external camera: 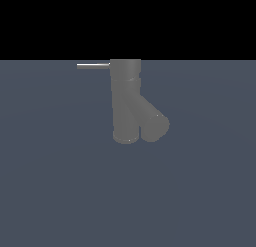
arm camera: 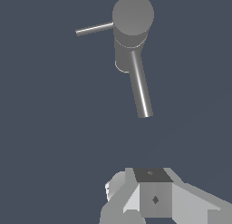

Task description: Turn on the faucet by rotating a designated handle.

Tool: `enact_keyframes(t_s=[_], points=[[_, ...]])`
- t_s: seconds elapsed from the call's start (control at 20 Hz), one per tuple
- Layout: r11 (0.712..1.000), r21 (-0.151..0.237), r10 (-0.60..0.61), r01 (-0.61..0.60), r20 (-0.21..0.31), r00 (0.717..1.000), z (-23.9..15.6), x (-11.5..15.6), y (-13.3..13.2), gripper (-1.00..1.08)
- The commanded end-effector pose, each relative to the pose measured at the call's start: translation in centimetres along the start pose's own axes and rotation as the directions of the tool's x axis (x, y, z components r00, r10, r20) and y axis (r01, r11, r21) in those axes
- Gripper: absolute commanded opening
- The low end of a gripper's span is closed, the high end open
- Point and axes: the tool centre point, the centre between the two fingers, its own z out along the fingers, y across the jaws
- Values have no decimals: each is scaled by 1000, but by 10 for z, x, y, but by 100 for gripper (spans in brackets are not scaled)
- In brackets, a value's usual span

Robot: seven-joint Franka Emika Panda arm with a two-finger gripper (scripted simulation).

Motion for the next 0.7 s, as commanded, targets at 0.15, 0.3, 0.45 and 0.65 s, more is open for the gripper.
enact_keyframes(t_s=[0.15,0.3,0.45,0.65], points=[[998,12,65,-65,3,998,4,17,-4,-100],[993,20,115,-115,6,993,8,29,-6,-100],[984,29,175,-175,11,985,13,45,-10,-100],[964,38,264,-265,19,964,21,67,-16,-100]])
